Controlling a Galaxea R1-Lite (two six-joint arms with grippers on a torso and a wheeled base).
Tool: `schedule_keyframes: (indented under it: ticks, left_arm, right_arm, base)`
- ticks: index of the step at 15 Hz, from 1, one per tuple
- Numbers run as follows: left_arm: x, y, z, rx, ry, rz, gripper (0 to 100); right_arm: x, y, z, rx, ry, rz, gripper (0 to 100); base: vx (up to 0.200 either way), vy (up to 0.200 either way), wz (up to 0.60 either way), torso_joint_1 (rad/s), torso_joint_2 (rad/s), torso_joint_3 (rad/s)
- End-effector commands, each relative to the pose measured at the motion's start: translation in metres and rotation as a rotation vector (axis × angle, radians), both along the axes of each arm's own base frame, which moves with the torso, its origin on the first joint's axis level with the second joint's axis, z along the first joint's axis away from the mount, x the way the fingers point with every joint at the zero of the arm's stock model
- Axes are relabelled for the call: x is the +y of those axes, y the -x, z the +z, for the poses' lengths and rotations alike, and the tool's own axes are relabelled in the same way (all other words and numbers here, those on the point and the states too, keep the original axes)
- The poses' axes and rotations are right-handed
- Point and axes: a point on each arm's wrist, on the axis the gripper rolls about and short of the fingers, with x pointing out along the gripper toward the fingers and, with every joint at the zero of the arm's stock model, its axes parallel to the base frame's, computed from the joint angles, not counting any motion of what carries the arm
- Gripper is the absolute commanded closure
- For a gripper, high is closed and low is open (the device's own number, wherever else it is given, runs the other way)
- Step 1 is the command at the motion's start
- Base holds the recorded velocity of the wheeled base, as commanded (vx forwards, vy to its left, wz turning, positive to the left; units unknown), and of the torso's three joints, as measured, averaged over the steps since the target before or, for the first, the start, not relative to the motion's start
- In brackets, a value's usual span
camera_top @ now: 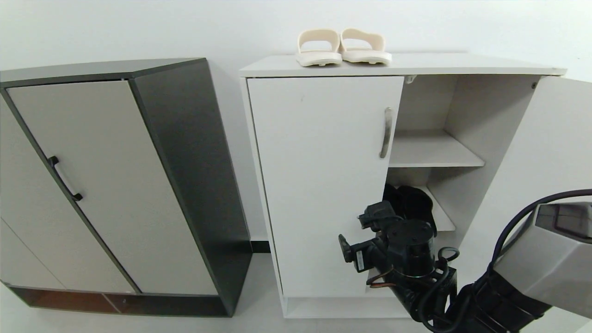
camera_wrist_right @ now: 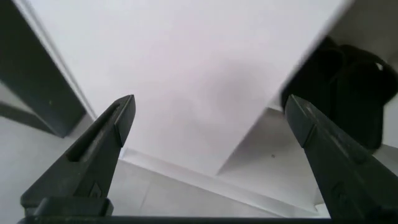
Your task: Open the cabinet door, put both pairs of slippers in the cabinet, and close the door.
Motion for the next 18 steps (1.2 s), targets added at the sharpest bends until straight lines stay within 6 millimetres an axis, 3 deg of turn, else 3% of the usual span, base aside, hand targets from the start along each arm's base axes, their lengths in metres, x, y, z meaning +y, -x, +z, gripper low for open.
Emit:
schedule_keyframes:
  ticks: [1,15,18]
  left_arm:
    - [0.0,-0.0001,0.0,0.002,0.001,0.0,100]
    - [0.0,-0.0001,0.0,0.002,0.004,0.0,100]
    - [0.0,-0.0001,0.0,0.002,0.004,0.0,100]
  right_arm:
    - [0.0002,0.0014,-0.003,0.006,0.01,0.004,0]
    - [0.0036,-0.001,-0.0036,-0.025,-0.028,0.039,0]
    - [0.0033,-0.0007,-0.0032,-0.026,-0.029,0.039,0]
  base:
    - [0.0,0.0,0.0,0.0,0.0,0.0]
    - [0.0,0.0,0.0,0.0,0.0,0.0]
    - [0.0,0.0,0.0,0.004,-0.17,-0.271]
